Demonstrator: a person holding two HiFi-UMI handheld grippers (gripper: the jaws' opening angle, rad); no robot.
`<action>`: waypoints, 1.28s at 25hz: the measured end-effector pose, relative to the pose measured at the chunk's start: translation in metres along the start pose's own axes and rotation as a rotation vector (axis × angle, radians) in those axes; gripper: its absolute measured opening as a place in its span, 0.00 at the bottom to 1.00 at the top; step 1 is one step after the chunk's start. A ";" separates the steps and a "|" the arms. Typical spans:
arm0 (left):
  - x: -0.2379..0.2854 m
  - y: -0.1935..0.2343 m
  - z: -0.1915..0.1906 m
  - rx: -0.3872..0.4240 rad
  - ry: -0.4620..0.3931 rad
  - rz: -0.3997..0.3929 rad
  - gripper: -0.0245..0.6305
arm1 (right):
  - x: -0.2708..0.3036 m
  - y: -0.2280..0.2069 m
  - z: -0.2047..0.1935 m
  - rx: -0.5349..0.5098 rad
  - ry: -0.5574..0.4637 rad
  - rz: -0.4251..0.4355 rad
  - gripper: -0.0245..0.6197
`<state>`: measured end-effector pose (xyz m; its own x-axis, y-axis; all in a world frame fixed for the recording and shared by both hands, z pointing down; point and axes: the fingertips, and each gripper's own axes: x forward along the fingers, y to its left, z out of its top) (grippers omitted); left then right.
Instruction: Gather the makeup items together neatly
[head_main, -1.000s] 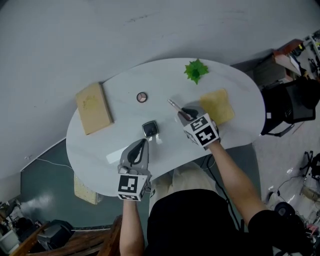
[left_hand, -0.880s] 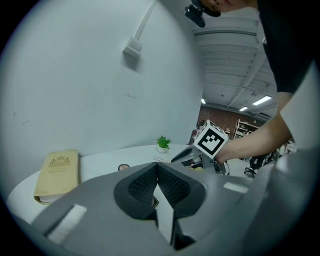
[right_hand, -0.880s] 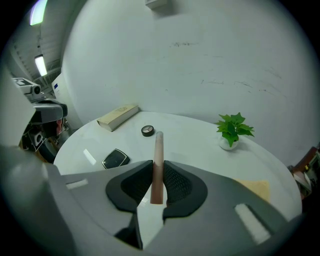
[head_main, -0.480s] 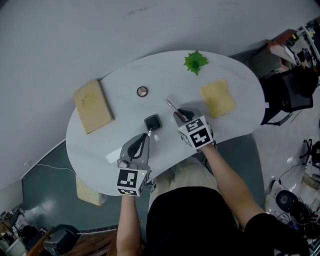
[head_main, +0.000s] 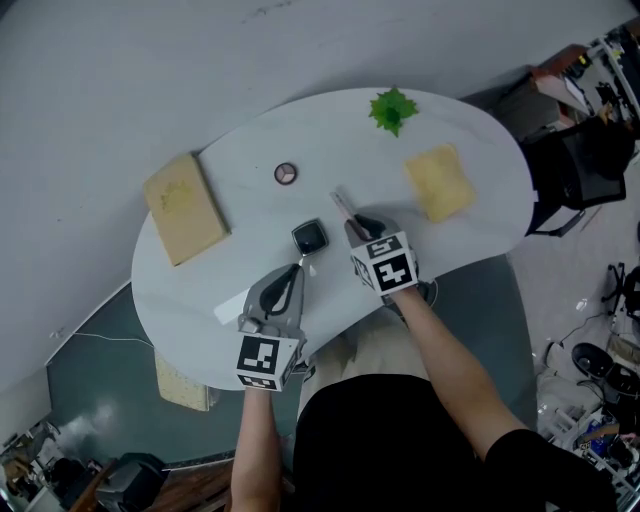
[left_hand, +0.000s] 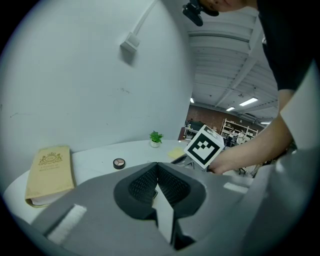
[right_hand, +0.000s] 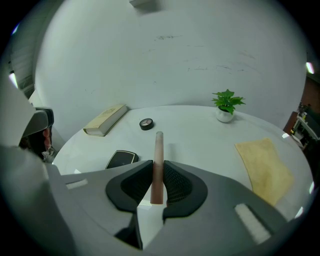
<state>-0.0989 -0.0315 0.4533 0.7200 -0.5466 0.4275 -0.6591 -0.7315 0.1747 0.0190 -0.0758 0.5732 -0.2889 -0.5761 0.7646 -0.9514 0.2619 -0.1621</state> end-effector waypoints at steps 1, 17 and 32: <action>-0.001 0.000 -0.002 0.000 0.003 -0.004 0.03 | 0.002 0.000 -0.001 0.009 0.000 -0.004 0.16; -0.006 0.006 -0.015 -0.019 0.007 -0.041 0.03 | 0.029 0.000 -0.018 0.073 0.019 -0.066 0.16; -0.004 0.010 -0.018 -0.017 0.013 -0.057 0.03 | 0.036 0.004 -0.021 0.055 0.039 -0.071 0.16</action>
<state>-0.1123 -0.0293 0.4688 0.7535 -0.4989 0.4281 -0.6210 -0.7539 0.2144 0.0074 -0.0794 0.6130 -0.2171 -0.5610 0.7988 -0.9741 0.1781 -0.1396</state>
